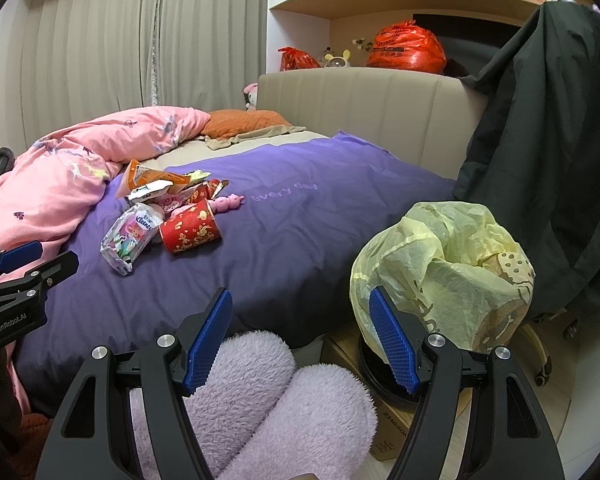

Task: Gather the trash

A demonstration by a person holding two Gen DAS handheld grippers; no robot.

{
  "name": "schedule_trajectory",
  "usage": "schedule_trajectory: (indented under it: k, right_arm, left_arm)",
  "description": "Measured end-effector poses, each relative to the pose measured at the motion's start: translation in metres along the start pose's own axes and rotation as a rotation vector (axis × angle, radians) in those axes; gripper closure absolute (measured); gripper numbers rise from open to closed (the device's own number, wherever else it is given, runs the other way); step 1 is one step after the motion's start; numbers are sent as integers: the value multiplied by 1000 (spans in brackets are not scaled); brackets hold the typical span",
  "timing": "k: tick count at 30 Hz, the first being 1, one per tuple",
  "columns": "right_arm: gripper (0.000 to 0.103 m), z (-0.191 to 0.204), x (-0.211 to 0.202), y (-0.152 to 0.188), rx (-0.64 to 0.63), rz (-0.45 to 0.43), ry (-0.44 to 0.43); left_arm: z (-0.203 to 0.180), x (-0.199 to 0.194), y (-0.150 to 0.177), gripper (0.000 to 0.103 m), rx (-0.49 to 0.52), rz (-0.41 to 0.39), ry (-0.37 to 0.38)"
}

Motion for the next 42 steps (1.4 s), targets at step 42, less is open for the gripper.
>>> schedule_trajectory:
  k: [42]
  right_arm:
    - [36,3,9,-3,-10,6,3]
  left_arm:
    - [13,9,-5,34,-16,24,-2]
Point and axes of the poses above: each gripper's, at about its wrist camera, not at the fingertips, and x roughly the way its jaws point, z to its left, y to its underside, the point moved 8 cm from there along x, roughly the way its jaws point, and after that the axes turned 14 degrees about y, right-handed, at the moved point
